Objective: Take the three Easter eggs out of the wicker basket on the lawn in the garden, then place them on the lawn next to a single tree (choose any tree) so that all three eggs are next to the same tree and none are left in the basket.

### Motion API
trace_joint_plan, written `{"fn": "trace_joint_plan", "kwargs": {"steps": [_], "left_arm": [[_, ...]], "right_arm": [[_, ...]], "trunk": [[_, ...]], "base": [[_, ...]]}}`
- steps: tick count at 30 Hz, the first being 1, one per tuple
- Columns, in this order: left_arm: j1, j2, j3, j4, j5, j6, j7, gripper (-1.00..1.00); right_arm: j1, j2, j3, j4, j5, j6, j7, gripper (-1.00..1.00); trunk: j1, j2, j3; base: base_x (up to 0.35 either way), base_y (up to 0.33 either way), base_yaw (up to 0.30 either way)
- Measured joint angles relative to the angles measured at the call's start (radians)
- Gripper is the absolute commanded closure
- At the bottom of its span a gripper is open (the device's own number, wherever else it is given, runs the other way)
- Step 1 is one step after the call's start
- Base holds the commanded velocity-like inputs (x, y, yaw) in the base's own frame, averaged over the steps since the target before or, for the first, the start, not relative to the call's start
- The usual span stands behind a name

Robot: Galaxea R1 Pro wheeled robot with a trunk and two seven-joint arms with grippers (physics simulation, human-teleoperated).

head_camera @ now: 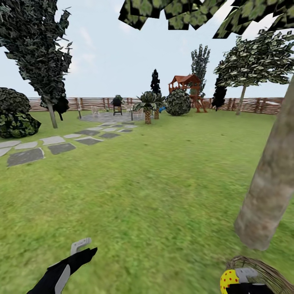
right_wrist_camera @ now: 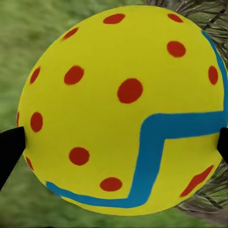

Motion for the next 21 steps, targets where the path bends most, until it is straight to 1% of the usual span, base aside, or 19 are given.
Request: {"fn": "trace_joint_plan", "kwargs": {"steps": [6, 16, 21], "left_arm": [[0.0, 0.003, -0.001, 0.015, 0.001, 0.0, 0.0, -1.0], [0.0, 0.006, 0.001, 0.02, 0.001, -0.002, -0.002, -1.0], [0.0, 0.006, 0.001, 0.021, 0.001, -0.002, -0.002, -1.0]], "right_arm": [[0.0, 0.003, 0.001, 0.0, 0.001, 0.0, -0.002, 1.0], [0.0, 0.006, 0.001, 0.0, 0.001, 0.002, -0.002, 1.0], [0.0, 0.006, 0.001, 0.0, 0.001, 0.001, 0.0, 1.0]], "trunk": [[-0.023, 0.042, 0.019], [-0.061, 0.112, 0.05], [-0.081, 0.147, 0.068]], "base": [[0.296, 0.182, -0.002], [0.257, 0.247, -0.001], [0.222, 0.283, -0.215]]}}
